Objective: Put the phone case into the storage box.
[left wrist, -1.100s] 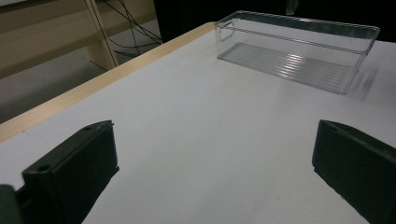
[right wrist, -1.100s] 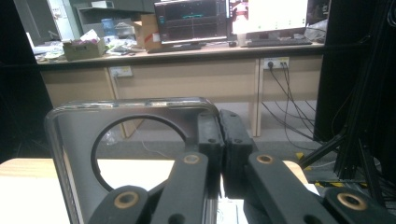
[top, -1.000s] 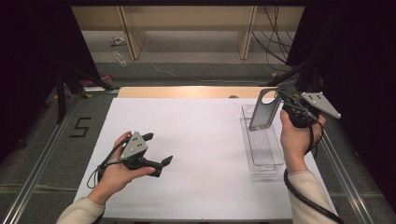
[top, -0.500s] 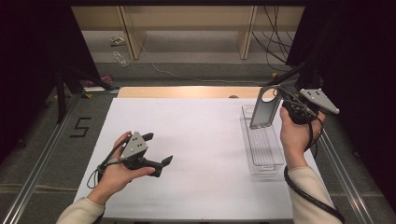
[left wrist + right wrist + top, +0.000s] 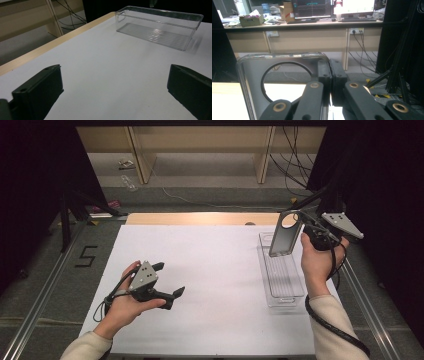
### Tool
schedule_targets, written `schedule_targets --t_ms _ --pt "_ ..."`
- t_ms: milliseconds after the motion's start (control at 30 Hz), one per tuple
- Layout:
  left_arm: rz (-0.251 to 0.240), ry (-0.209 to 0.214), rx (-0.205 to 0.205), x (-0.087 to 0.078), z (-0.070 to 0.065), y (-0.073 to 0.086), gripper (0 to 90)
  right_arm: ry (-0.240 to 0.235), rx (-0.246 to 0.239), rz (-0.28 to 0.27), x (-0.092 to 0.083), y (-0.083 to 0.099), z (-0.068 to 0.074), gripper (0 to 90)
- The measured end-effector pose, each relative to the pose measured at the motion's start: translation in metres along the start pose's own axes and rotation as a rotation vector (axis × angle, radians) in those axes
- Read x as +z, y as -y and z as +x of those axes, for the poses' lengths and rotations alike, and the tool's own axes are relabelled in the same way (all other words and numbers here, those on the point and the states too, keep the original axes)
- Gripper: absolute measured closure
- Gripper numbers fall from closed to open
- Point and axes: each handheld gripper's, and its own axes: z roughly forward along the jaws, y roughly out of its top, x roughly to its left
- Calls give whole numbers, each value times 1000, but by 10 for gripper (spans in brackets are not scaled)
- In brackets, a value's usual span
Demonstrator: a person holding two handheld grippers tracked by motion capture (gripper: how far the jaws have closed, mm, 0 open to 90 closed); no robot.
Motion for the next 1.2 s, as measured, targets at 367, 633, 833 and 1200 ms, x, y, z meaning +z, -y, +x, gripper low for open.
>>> schedule_targets --t_ms 367,633,833,1200 --pt "-1 -1 1 0 0 0 0 7 -3 8 4 0 -1 888" --pt "0 -1 1 0 0 0 0 9 -3 13 7 -1 -1 888" --pt "0 -1 2 0 0 0 0 11 -5 23 10 -1 -1 889" --pt "0 0 2 0 0 0 0 18 -3 30 15 0 -1 888"
